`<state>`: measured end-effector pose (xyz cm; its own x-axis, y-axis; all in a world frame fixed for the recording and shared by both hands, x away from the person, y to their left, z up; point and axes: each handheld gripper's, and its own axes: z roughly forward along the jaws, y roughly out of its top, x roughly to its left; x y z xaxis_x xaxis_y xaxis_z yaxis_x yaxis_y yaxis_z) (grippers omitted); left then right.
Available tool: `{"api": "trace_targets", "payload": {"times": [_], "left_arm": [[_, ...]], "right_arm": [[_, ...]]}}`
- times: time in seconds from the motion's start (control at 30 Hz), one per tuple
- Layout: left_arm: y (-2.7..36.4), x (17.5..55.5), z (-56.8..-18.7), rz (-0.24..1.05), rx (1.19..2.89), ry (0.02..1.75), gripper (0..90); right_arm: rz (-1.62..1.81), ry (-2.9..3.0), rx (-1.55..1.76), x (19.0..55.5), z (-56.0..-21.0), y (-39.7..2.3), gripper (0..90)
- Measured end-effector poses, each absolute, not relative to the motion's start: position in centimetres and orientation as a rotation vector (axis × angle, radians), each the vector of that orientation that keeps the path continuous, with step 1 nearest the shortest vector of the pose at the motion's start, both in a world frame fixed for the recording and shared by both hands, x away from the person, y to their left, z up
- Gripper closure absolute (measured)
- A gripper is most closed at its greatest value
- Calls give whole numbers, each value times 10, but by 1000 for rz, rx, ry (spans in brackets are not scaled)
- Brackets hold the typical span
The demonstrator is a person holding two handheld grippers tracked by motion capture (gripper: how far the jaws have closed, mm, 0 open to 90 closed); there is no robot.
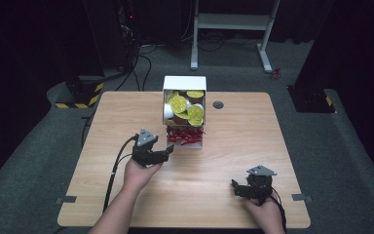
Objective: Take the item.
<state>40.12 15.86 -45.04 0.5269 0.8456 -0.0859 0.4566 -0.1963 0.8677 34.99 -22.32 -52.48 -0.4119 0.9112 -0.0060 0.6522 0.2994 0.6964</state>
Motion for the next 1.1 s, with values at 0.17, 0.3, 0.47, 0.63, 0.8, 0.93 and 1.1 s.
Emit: {"api": "trace_targets", "payload": {"times": [0.17,0.3,0.47,0.63,0.8,0.93,1.1], "left_arm": [[150,408,-450,552,1842,1066,308],[148,412,-447,563,1818,1074,339],[145,417,-446,559,1819,1061,393],[142,420,-446,556,1799,1075,445],[143,422,-446,566,1791,1080,496],[144,422,-446,572,1771,1084,539],[144,422,-448,594,1781,1084,588]], "right_arm": [[872,2170,1398,350,-525,-223,86],[873,2165,1408,349,-525,-222,87],[873,2163,1411,349,-525,-222,91],[875,2164,1404,349,-525,-222,97],[874,2164,1405,348,-525,-222,97],[874,2164,1404,348,-525,-222,97],[874,2163,1403,348,-525,-222,98]]}}
